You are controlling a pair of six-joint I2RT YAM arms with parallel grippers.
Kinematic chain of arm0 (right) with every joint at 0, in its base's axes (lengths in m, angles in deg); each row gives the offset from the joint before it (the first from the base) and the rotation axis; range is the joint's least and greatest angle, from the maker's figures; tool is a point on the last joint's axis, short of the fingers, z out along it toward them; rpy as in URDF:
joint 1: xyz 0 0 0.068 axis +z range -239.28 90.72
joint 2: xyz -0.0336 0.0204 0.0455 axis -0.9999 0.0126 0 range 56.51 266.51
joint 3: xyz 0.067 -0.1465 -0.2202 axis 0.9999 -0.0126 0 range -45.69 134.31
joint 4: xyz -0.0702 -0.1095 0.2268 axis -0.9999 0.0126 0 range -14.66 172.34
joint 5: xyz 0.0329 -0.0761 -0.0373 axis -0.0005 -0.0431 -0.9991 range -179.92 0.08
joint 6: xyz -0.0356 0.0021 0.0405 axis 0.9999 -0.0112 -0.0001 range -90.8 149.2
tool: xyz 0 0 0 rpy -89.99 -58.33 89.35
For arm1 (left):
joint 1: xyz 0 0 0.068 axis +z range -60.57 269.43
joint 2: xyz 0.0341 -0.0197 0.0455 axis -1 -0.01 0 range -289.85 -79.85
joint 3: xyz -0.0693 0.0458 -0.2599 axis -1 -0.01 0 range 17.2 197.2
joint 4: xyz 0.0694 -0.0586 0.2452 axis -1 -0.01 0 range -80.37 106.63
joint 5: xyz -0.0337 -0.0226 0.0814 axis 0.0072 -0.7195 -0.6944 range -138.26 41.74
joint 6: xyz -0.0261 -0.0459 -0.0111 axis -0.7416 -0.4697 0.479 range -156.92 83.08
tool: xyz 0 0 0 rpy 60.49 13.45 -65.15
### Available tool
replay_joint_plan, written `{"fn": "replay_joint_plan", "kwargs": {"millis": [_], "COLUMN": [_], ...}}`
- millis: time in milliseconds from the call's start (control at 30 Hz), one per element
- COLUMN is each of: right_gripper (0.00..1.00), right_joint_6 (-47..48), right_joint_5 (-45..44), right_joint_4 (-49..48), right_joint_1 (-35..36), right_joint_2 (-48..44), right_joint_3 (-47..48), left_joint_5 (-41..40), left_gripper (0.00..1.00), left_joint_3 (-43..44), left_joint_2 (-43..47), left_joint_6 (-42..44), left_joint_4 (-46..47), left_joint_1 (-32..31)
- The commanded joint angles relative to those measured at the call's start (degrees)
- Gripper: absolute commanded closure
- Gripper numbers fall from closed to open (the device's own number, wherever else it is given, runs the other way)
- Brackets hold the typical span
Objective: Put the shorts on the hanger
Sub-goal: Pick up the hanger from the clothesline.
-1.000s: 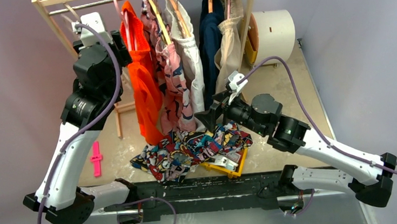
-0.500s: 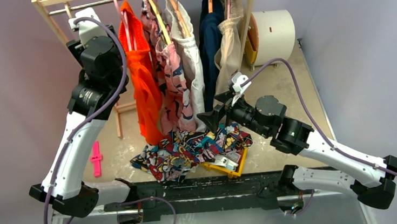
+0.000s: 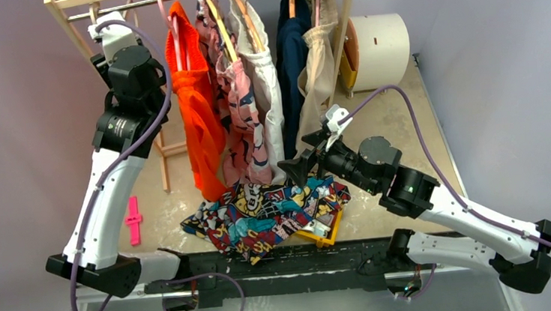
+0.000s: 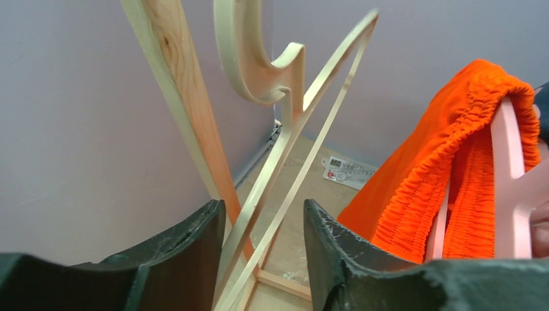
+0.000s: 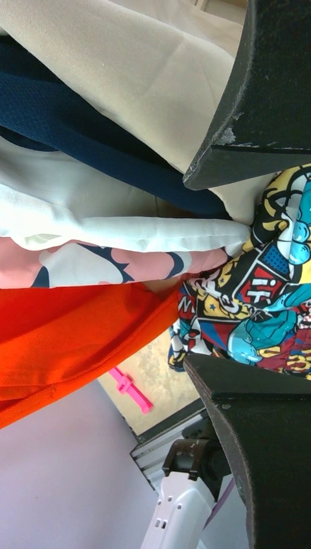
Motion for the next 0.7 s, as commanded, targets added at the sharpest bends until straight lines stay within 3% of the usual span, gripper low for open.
{"fn": "replay_joint_plan", "kwargs": {"millis": [0,367,667], "right_gripper": [0.01,0.01,0.01], "right_joint_6": [0.8,0.8,0.9], "right_joint_5": [-1.0,-1.3,-1.7], "right_joint_4": [-1.6,-1.0,-0.7], "right_joint_1": [-0.1,-0.1,-0.1], "right_joint_2": [-0.8,-0.5,0.0], "right_joint_3": [0.3,0.2,0.3], "left_joint_5": [2.4,5.3,8.7], "left_gripper": [0.56,0.68,0.89], "left_joint_3": [-3.0,-12.5,-20.6], "left_joint_2": [2.1,6.6,10.5], "left_joint_6": [-0.4,2.6,4.8], "left_joint_4": [3.1,12.1,22.2], "left_joint_1": [1.3,1.7,1.8]}}
